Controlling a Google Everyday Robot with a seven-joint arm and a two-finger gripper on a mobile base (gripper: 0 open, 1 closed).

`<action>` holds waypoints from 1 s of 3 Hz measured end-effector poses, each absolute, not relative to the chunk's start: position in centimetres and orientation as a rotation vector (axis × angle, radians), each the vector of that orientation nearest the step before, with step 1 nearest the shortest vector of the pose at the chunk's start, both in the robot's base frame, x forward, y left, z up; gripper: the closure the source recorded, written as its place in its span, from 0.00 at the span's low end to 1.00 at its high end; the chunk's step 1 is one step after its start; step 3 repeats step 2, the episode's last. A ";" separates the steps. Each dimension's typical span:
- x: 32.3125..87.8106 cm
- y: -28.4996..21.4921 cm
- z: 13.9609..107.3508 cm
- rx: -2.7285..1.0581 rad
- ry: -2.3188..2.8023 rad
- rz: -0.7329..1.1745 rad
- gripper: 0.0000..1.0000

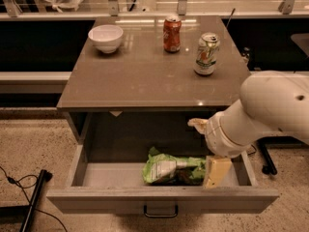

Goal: Place green rice chip bag into top drawer

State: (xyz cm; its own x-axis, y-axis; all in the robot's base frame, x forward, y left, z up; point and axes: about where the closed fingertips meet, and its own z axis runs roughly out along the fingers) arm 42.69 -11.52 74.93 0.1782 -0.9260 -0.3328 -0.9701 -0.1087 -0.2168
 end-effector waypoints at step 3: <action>40.8 -13.4 78.3 -2.065 1.780 0.077 0.00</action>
Offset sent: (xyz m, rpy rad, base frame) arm -0.0157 -0.0161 0.0292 -0.0152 -0.0491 -0.0129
